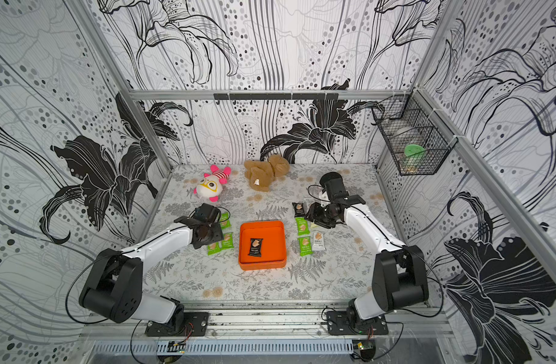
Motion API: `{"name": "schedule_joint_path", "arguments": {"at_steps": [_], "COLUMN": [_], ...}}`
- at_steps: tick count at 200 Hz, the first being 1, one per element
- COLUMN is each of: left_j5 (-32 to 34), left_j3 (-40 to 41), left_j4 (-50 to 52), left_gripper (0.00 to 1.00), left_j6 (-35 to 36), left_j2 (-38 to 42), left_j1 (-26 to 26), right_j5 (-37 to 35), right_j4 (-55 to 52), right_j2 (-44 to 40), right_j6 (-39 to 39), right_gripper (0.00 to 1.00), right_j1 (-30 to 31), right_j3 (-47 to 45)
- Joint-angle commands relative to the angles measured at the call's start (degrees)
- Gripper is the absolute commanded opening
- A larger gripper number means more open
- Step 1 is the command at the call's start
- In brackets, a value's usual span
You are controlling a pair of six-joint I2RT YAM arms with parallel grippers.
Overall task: Take the cookies out of the storage box
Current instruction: Place the cookie at the center of the board, then pick up the cookie from the storage box.
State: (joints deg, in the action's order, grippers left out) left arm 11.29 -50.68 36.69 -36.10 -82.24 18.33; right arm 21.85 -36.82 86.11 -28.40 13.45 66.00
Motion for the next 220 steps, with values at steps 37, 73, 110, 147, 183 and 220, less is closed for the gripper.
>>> {"name": "schedule_joint_path", "arguments": {"at_steps": [37, 73, 110, 147, 183, 220], "left_j5": [0.22, -0.13, -2.42, -2.97, -3.67, -4.01], "left_j3": [-8.52, -13.58, -19.38, -24.26, -23.86, -21.71], "left_j4": [5.63, 5.93, 5.80, 8.96, 9.41, 9.18], "left_gripper": [0.74, 0.77, 0.78, 0.79, 0.80, 0.81], "left_j6": [-5.64, -9.28, -8.02, -4.27, 0.56, 3.38], "left_j2": [4.38, 1.50, -6.60, -16.07, -20.50, -22.44], "left_j1": [7.18, 15.82, 22.12, 25.49, 25.59, 24.25], "right_j5": [0.10, 0.48, 0.31, -0.56, -1.48, -2.24], "right_j4": [1.86, 2.93, 3.68, 2.99, 2.51, 1.76], "right_j2": [0.70, 0.34, -1.12, -3.01, -4.78, -5.66], "right_j6": [0.83, 0.53, -0.24, -0.45, -0.86, -1.39], "right_gripper": [0.52, 0.53, 0.53, 0.53, 0.53, 0.53], "right_j1": [-0.30, -0.28, -0.31, -0.27, -0.28, -0.32], "right_j3": [0.55, -0.72, -2.93, -3.99, -4.90, -5.20]}}
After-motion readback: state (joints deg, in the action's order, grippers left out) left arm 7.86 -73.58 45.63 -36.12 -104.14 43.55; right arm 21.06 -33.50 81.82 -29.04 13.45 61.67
